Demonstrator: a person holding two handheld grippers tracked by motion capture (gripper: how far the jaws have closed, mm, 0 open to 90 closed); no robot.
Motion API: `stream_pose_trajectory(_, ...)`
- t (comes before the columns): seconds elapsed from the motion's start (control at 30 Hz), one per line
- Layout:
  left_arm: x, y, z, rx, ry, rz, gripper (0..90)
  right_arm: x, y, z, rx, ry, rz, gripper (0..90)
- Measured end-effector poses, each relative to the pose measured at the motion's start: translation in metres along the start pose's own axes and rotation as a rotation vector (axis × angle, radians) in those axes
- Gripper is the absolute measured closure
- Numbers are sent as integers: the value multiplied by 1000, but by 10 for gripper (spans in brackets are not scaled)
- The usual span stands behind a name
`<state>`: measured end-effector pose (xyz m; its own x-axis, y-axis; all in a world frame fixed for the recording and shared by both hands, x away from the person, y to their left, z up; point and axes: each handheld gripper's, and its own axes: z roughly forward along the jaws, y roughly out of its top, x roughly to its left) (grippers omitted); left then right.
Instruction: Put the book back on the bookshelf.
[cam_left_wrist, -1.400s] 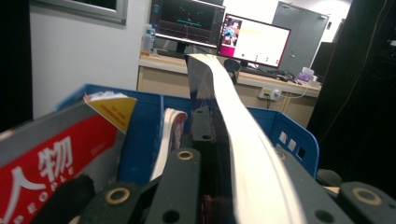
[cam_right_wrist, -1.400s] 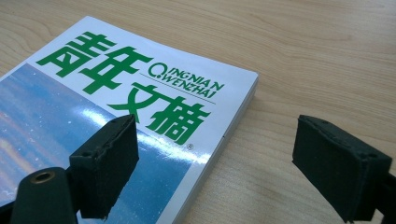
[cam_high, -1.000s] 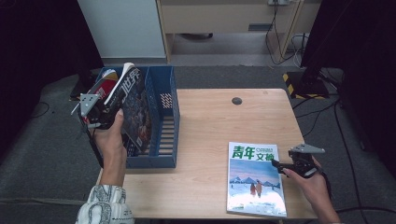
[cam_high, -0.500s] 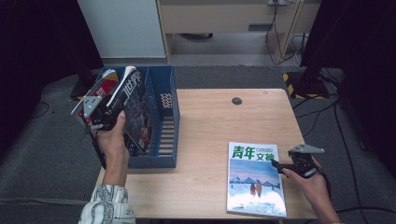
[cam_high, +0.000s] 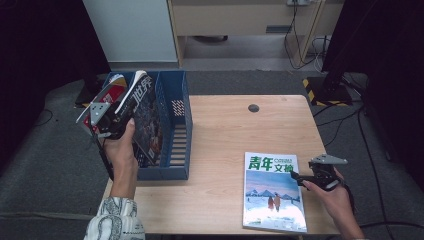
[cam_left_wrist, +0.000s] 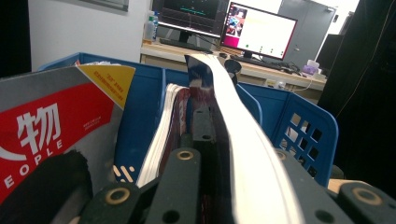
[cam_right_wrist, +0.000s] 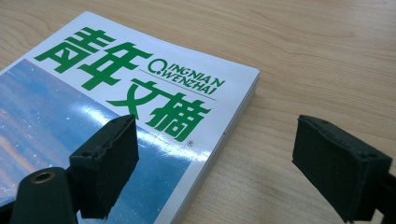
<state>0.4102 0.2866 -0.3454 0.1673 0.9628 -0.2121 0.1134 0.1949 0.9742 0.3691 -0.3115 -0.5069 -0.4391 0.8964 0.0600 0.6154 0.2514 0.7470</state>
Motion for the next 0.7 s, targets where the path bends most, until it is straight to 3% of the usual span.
stream_pose_trajectory(0.7, -1, 3, 7, -16, -3, -4, 826, 0, 0, 0, -1, -2, 1, 146)
